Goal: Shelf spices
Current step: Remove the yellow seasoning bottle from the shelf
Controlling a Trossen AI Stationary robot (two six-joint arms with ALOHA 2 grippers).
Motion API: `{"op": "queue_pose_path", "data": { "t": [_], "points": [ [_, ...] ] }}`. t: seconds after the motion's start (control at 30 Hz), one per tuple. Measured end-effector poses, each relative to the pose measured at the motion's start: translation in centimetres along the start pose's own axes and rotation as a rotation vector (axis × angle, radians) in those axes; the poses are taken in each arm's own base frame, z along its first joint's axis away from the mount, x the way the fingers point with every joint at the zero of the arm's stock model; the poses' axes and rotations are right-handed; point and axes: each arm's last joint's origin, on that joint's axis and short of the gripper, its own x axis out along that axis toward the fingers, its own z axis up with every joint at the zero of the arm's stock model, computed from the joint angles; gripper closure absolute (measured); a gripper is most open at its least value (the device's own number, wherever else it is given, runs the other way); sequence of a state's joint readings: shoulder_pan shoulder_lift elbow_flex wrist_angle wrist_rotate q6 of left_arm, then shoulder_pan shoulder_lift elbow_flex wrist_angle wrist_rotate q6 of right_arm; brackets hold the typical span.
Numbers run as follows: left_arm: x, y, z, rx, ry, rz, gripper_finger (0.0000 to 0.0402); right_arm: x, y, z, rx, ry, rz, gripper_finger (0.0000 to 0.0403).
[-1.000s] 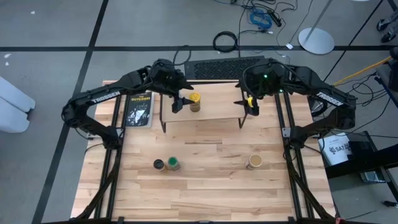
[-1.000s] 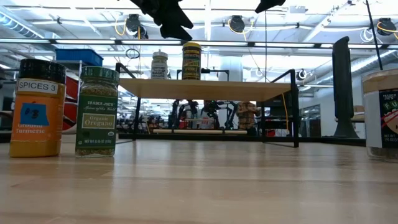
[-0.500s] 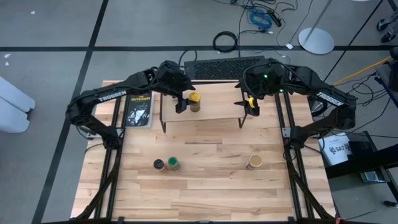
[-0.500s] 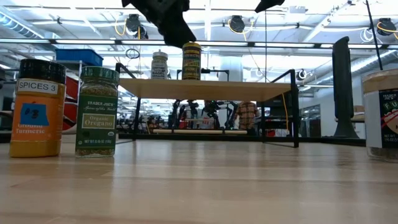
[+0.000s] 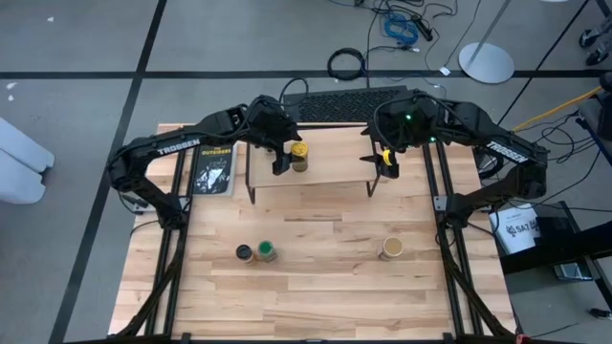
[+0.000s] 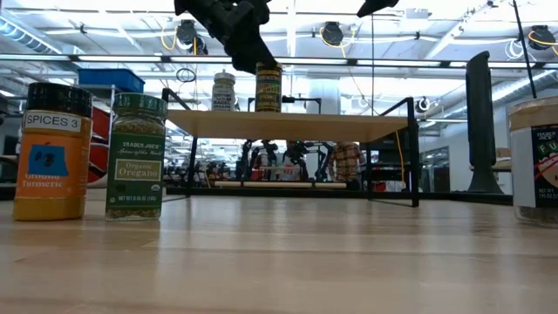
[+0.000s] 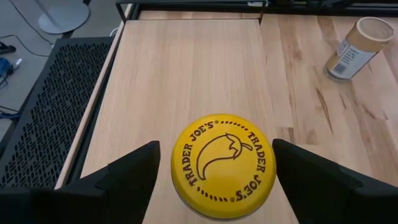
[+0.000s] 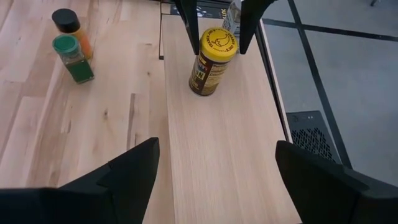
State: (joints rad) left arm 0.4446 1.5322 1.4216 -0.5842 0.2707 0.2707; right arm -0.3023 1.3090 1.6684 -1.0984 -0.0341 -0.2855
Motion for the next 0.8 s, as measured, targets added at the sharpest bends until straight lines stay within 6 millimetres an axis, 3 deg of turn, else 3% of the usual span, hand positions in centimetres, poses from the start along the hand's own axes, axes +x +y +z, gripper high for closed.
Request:
{"op": "queue_pose_path", "data": {
  "t": [0.3, 0.57, 0.8],
  "points": [
    [0.0, 0.0, 0.0, 0.024, -0.002, -0.010, 0.0168, 0.0, 0.0, 0.1, 0.000, -0.010, -0.003, 0.0094],
    [-0.1, -0.1, 0.0, 0.031, -0.007, -0.019, 0.0168, 0.2, 0.0, 0.1, 0.007, -0.015, -0.004, 0.0094],
    [-1.3, -0.8, 0.5, 0.045, -0.040, -0.024, 0.0168, 2.9, -0.2, -0.2, 0.012, -0.082, -0.029, 0.0094]
  ]
}}
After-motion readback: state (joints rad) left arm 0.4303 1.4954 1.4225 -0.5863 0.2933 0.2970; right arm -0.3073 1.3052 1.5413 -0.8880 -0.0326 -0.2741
